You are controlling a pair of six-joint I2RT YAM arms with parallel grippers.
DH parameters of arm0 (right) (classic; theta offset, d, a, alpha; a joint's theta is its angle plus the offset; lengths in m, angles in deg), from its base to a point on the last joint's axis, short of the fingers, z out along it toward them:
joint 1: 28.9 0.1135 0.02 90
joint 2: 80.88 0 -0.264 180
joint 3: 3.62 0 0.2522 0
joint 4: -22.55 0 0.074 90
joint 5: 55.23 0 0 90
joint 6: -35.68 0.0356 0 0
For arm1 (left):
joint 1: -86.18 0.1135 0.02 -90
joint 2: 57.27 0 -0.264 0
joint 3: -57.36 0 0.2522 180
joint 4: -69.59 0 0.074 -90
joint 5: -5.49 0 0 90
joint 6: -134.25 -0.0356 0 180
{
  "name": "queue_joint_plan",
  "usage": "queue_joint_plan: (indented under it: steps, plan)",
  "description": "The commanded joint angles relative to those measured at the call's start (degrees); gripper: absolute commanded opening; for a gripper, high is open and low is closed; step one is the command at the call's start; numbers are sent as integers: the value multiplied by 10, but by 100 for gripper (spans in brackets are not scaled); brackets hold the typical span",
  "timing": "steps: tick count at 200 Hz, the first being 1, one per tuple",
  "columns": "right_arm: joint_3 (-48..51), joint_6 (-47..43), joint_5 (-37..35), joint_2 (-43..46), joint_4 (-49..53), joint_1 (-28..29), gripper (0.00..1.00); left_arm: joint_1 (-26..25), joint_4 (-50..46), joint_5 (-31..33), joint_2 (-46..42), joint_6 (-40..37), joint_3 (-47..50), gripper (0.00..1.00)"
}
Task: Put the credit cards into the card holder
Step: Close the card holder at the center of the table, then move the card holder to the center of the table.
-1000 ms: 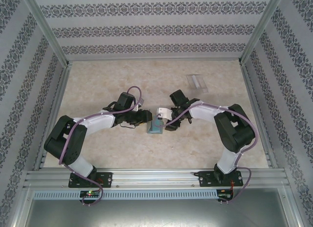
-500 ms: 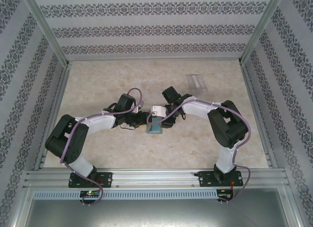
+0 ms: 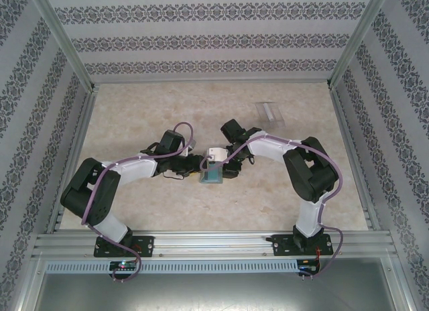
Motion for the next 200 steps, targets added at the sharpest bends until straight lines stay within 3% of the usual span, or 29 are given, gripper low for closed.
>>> queue_joint_plan:
  steps: [1,15,78,126,200]
  plan:
    - [-11,-28,8,-19,55,26,60,14,17,23,-21,12,5,46]
    - [-18,-27,-8,-31,56,33,57,13,14,23,-20,10,4,46]
    - [-17,-24,-4,-26,59,32,16,13,18,21,-27,19,7,46]
    - [40,-24,39,45,-22,7,9,12,26,21,-21,23,-1,47]
    - [109,-3,92,112,-146,-41,10,1,18,18,37,18,-54,46]
